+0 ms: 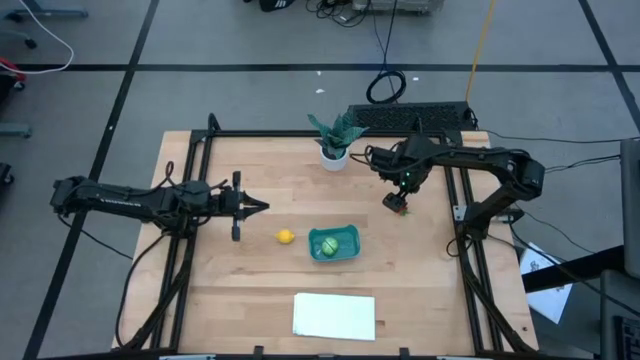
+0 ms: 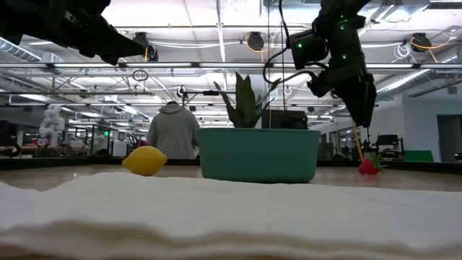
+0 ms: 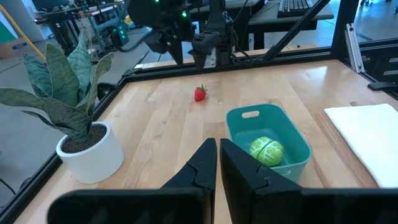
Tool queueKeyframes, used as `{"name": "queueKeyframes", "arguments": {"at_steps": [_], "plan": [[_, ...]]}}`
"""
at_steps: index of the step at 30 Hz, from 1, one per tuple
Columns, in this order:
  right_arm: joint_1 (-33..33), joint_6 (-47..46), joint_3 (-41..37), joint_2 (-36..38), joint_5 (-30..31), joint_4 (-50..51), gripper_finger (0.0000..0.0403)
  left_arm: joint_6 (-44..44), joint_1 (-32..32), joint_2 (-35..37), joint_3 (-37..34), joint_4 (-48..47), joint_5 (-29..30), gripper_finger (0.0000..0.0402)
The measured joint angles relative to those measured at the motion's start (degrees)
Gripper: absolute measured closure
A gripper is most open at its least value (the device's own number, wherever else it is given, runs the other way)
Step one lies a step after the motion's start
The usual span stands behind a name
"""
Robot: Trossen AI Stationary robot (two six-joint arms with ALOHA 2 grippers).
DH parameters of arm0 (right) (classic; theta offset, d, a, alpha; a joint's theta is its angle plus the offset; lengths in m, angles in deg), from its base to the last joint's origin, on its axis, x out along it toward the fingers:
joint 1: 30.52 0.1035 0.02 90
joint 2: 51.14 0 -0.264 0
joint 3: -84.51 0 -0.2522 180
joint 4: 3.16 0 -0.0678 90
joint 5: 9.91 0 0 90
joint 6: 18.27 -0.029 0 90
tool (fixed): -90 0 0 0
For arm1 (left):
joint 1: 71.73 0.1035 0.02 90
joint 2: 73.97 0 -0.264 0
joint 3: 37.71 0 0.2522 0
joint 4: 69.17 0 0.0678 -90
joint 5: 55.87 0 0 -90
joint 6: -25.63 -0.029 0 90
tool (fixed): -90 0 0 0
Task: Pick and placing Produce into tupperware
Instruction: Put the strawberry into the green bin
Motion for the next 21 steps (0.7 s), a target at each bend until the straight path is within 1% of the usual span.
{"name": "queueKeyframes", "arguments": {"at_steps": [8,10,14,18,21], "plan": [[0.0,0.0,-6.6,0.0,-0.3,-5.2,0.0071,0.0,0.0,0.0,0.0,0.0,0.0,0.0376],[0.0,0.0,-8.2,0.0,-1.6,-7.5,0.0071,0.1,0.0,0.0,0.0,0.0,0.0,0.0376],[0.0,0.0,-11.2,0.0,-2.1,-11.4,0.0071,0.0,0.0,0.0,0.0,0.0,0.0,0.0376],[0.0,0.0,-13.6,0.0,-4.4,-15.0,0.0071,0.1,0.0,0.0,0.0,0.0,0.0,0.0376],[0.0,-0.3,-15.1,0.0,-4.5,-17.6,0.0071,0.1,0.0,0.0,0.0,0.1,0.0,0.0376]]}}
